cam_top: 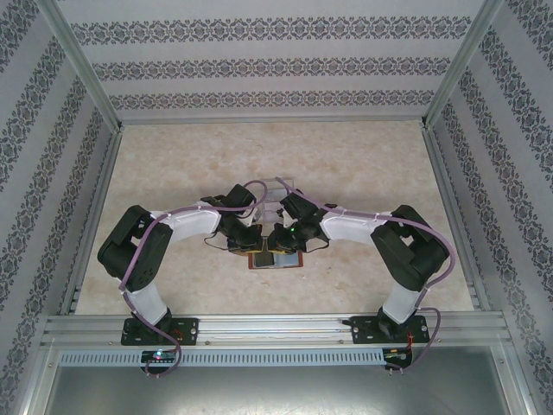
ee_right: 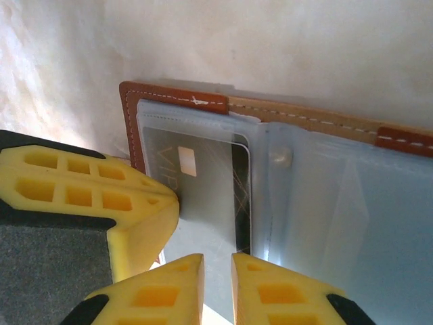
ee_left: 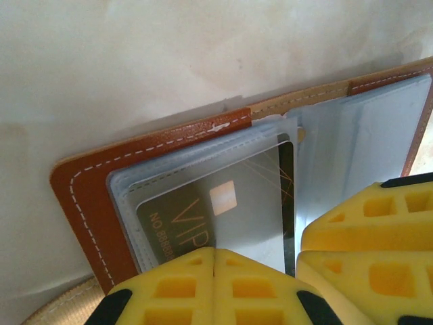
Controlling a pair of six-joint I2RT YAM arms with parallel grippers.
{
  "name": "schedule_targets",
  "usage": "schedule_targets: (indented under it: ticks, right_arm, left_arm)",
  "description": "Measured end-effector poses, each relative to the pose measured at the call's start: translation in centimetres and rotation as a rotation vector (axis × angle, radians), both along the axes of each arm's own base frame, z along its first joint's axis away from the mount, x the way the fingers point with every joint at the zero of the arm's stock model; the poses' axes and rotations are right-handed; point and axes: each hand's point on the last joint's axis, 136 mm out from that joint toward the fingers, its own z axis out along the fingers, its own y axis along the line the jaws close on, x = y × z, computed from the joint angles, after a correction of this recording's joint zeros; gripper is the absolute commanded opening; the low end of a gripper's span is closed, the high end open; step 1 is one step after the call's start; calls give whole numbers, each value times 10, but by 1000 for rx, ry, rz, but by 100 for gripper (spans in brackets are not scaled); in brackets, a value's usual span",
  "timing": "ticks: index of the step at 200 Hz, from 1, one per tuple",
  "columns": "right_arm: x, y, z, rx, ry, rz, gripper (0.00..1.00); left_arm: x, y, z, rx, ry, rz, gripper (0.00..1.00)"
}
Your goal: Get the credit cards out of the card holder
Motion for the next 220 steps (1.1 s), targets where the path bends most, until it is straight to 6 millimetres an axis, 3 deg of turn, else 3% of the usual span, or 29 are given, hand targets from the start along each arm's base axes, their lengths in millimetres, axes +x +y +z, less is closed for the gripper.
schedule_targets:
  ticks: [95,131,220]
  right_arm:
    - [2,2,-7,-6,9,1,17]
    - [2,1,-8,-29,-1,1,20]
    - [2,-11,-9,-89,-17,-4,21]
  left_arm:
    - [0,0,0,1,0,0,2]
    - [0,0,0,1,0,0,7]
    - [1,2,-1,13,-11,-5,8]
